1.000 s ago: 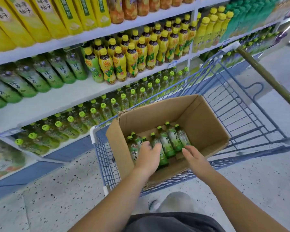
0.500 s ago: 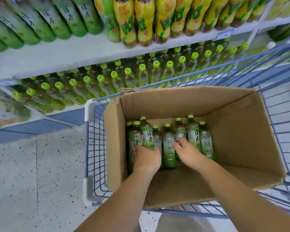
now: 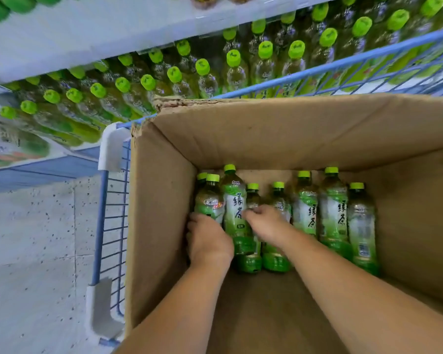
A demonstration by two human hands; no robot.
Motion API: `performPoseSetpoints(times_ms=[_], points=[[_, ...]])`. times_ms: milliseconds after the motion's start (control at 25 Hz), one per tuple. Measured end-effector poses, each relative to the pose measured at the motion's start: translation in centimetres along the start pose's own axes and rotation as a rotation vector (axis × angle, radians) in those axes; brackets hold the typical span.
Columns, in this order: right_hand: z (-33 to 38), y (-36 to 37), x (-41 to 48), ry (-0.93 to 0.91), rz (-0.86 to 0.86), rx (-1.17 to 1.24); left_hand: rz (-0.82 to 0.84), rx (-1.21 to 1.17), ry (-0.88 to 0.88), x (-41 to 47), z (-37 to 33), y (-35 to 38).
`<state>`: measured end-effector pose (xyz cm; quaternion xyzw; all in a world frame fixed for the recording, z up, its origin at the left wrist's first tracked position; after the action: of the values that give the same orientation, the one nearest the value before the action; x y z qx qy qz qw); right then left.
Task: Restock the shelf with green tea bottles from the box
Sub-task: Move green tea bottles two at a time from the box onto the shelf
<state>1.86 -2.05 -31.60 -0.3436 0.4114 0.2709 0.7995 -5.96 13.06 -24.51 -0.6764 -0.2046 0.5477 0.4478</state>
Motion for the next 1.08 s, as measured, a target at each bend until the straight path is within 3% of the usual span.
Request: performPoseSetpoints(times_ms=[320, 480, 720, 920, 1080], points=[[0.6, 1.1, -0.5, 0.03, 0.041, 0.03, 0.056, 0.058, 0.011, 1.4, 0.1, 0.2], [0.5, -0.1, -1.3, 0.044, 0.038, 0.064, 0.143, -0.106, -0.091, 1.0, 1.5, 1.2], [-1.3, -0.8, -3.5, 0.204, 0.28, 0.367, 0.258, -0.292, -0.165, -1.3, 1.7, 1.5], [-4.2, -2.7, -6.1, 0.233, 0.295, 0.382, 0.291, -0.246, -0.123, -2.8, 0.9, 0.7], [-4.5, -5.1, -10.6, 0.219, 0.224, 0.38, 0.365, -0.424, 0.019, -6.0, -0.3, -1.6]])
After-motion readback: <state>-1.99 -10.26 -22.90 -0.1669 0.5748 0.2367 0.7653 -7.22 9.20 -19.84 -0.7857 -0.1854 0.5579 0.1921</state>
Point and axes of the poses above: each hand's wrist, its own x-axis towards the middle knuckle, its own y-axis out of the palm, z = x × y, the point moved 9 cm from there along x, towards the middle knuckle, and after that the axes turned 6 degrees about -z, right-handed, at the moved point
